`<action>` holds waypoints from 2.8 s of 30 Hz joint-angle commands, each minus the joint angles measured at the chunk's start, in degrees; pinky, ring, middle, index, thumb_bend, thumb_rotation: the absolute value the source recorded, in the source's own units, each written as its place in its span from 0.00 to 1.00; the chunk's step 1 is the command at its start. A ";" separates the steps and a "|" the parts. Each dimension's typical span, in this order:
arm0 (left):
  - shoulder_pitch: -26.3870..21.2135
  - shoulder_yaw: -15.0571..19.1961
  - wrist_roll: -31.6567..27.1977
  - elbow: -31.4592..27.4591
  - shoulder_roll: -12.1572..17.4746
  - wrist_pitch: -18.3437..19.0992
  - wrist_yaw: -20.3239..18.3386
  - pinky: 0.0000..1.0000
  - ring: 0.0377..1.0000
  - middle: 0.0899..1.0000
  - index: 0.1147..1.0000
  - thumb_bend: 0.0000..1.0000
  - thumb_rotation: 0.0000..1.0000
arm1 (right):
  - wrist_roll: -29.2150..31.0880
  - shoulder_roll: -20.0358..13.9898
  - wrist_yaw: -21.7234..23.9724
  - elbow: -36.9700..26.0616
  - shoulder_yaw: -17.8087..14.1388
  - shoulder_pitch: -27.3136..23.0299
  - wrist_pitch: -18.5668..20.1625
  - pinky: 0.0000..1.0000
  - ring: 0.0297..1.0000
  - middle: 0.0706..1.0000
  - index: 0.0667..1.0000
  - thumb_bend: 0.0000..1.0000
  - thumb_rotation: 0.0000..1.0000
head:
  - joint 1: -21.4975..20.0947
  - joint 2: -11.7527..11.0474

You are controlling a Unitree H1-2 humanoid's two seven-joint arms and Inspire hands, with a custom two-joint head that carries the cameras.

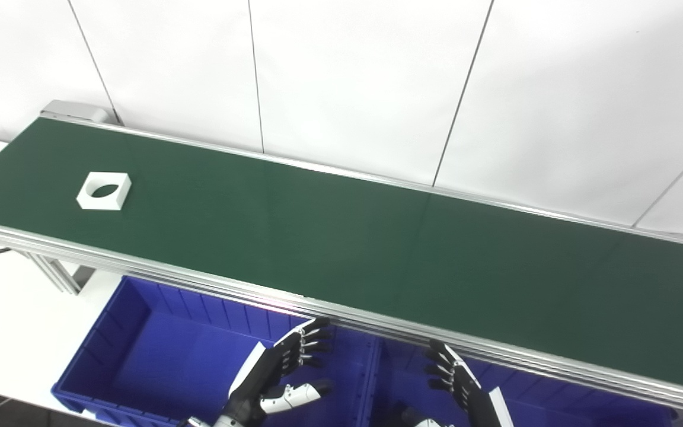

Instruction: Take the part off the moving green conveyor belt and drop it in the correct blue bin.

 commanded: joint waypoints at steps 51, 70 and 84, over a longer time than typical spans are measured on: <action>-0.14 2.60 -3.64 -27.28 5.37 8.33 -1.81 0.60 0.69 0.72 0.75 0.97 0.52 | 0.18 -0.54 -2.24 1.41 1.69 -2.22 -3.46 0.69 0.77 0.83 0.89 0.61 0.41 | 2.71 -2.63; -7.87 5.11 5.40 -30.51 8.82 15.77 0.09 0.64 0.76 0.80 0.77 0.88 0.51 | 0.56 -0.25 -2.64 2.05 2.21 -2.73 -3.41 0.70 0.78 0.84 0.90 0.59 0.41 | 2.86 -2.95; -15.67 7.03 15.23 -26.18 12.82 19.39 0.55 0.69 0.78 0.80 0.78 0.78 0.31 | 0.32 0.43 -3.59 2.91 2.65 -3.30 -3.47 0.70 0.78 0.83 0.90 0.60 0.40 | 2.42 -3.32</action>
